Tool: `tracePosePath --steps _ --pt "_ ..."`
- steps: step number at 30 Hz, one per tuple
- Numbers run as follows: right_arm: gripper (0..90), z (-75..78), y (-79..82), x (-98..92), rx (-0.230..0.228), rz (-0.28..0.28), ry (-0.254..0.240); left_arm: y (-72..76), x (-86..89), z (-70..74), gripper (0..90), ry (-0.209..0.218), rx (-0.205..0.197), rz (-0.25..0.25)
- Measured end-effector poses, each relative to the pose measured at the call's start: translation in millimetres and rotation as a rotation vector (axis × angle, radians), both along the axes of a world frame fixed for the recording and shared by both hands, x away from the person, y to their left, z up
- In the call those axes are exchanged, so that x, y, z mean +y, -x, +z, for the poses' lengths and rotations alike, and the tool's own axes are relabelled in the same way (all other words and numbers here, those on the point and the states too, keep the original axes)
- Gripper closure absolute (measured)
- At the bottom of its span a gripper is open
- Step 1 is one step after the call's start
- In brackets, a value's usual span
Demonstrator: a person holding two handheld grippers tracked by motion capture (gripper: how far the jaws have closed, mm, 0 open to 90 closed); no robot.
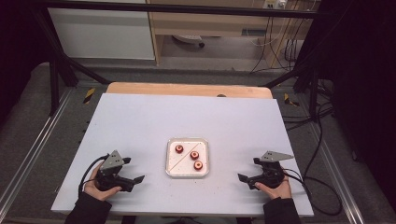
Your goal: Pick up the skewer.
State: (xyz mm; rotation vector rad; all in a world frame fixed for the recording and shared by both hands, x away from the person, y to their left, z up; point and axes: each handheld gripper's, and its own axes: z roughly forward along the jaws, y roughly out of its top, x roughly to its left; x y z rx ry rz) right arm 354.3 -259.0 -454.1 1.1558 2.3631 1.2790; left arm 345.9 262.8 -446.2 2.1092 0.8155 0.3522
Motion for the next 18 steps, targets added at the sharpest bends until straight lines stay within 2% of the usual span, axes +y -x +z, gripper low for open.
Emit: tracePosePath --steps 4,18 --pt "1.0 -0.4 -0.1 0.5 0.001 0.000 0.001 -0.2 -3.0 0.7 9.4 0.006 0.001 -0.003" --pt "1.0 -1.6 -0.3 1.3 0.002 0.005 0.018 -0.3 -23.5 4.1 9.7 -0.014 0.011 -0.009"
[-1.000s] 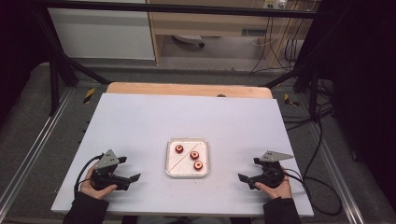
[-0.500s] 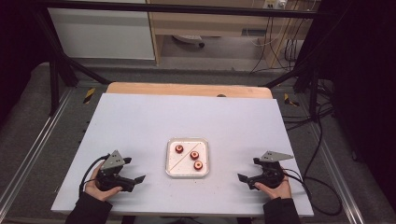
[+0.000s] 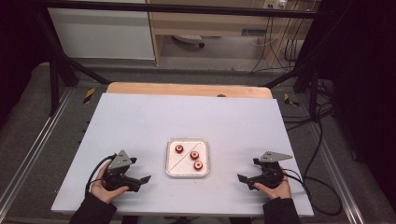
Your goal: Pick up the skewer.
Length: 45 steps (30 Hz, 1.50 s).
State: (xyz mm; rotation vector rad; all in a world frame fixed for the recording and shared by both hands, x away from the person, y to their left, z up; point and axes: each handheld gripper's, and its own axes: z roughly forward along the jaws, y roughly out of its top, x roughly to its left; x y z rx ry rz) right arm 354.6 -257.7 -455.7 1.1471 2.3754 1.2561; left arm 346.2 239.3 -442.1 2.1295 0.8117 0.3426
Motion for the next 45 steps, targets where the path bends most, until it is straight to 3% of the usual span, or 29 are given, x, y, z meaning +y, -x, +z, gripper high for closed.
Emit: tracePosePath --steps 13,26,36,41,45 --pt "1.0 0.2 0.4 -0.1 0.002 0.002 0.003 -5.6 -25.4 11.1 10.0 -0.032 -0.003 -0.009" --pt "1.0 0.6 0.7 -0.2 0.004 0.002 0.006 -20.0 -63.5 25.9 13.3 -0.059 0.001 -0.016" --pt "1.1 0.3 0.6 0.2 0.005 0.000 0.005 -34.7 -92.7 23.8 19.4 -0.079 0.025 -0.001" --pt "1.1 0.5 0.5 -0.2 0.005 0.003 0.006 -41.4 -105.8 18.1 27.9 -0.102 0.040 0.010" --pt "1.2 0.3 0.5 0.0 0.005 0.000 0.004 -44.5 -112.0 12.4 41.4 -0.120 0.046 0.016"
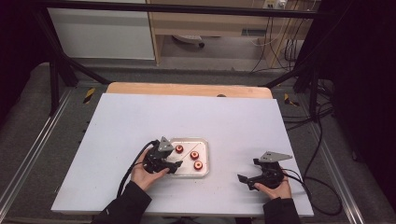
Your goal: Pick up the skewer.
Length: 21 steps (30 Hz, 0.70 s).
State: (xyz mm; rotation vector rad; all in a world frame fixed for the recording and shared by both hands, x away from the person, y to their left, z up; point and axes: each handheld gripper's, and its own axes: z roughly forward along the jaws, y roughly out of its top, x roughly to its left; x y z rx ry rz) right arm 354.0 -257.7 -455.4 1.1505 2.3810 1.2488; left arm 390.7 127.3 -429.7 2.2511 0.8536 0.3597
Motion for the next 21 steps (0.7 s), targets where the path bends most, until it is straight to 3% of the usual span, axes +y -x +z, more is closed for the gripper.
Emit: tracePosePath --steps 4,13,21 --pt "1.2 -0.3 0.0 0.2 0.003 -0.002 0.003 -1.3 -3.3 -5.2 51.2 -0.013 0.013 0.009" --pt "1.3 0.2 0.0 -0.2 0.004 0.000 0.001 -2.2 -9.3 -12.1 70.5 0.024 0.041 0.019" --pt "1.3 -0.2 -0.1 0.2 0.004 0.001 0.001 -0.5 -10.3 -14.7 80.6 0.024 0.025 0.035"
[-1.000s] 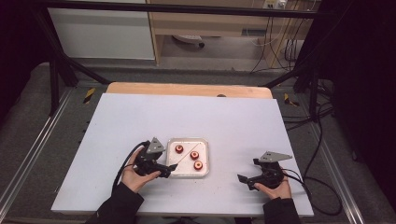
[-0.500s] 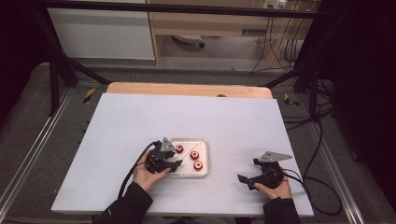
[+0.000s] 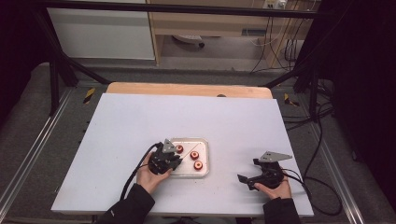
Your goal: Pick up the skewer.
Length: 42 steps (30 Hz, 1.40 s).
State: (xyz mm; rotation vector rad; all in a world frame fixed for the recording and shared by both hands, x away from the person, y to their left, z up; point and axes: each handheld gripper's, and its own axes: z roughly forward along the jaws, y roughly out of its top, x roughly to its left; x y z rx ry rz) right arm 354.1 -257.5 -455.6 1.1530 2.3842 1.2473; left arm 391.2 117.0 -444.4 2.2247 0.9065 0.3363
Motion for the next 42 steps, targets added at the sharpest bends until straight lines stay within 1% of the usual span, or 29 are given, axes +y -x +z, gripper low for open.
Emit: tracePosePath --steps 5,9,14,22,27,34,42 --pt "1.3 0.1 0.0 -0.1 0.000 0.000 -0.002 0.4 0.4 -0.5 84.6 -0.006 -0.008 0.013" --pt "1.3 0.1 -0.1 0.0 0.000 0.000 -0.003 0.3 1.2 -1.1 87.5 0.007 -0.003 0.016" --pt "1.3 -0.2 0.0 0.3 0.003 0.001 -0.004 0.4 2.2 -1.8 87.9 0.025 0.004 0.022" --pt "1.3 -0.4 -0.1 0.4 0.002 0.003 -0.001 0.6 4.9 -1.8 88.4 0.040 0.007 0.019" --pt "1.3 -0.6 -0.2 0.4 0.000 0.005 0.004 2.6 6.9 2.0 88.5 0.065 -0.008 0.015" --pt "1.3 0.2 0.3 0.7 -0.003 0.002 0.004 5.5 11.8 9.3 88.4 0.103 -0.010 -0.002" --pt "0.7 2.7 1.2 5.8 -0.013 0.017 0.018 11.0 15.7 15.4 88.4 0.112 -0.019 -0.026"
